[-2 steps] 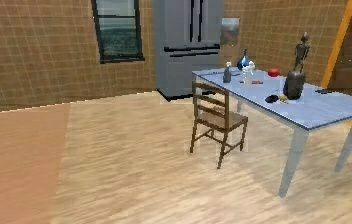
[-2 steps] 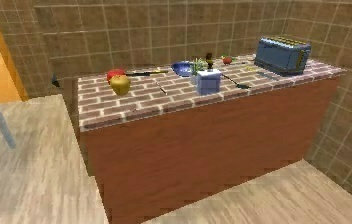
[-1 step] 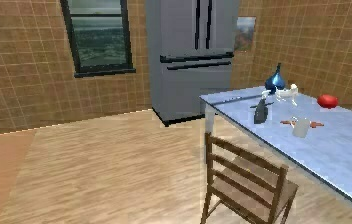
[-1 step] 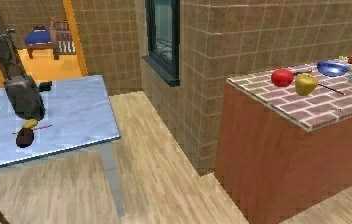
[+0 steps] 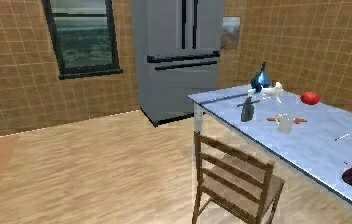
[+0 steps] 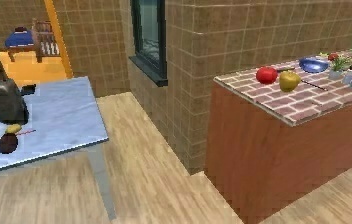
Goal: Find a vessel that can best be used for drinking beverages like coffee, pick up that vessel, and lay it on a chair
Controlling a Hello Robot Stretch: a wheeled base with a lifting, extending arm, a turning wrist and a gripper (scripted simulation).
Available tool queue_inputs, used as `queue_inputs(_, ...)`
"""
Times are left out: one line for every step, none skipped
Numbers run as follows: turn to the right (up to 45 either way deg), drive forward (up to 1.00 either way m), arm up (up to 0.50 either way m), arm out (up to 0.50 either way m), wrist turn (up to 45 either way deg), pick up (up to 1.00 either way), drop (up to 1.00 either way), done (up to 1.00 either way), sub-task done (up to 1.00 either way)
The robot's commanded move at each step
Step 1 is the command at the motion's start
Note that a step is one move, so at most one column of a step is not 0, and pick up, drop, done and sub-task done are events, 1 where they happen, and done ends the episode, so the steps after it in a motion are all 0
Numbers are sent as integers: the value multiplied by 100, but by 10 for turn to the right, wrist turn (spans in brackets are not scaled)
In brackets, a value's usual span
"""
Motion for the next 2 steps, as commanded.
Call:
queue_inputs(0, 35, 0, 0, 0, 0, 0, 0, 0)
queue_inputs(-450, 0, 0, 0, 0, 0, 0, 0, 0)
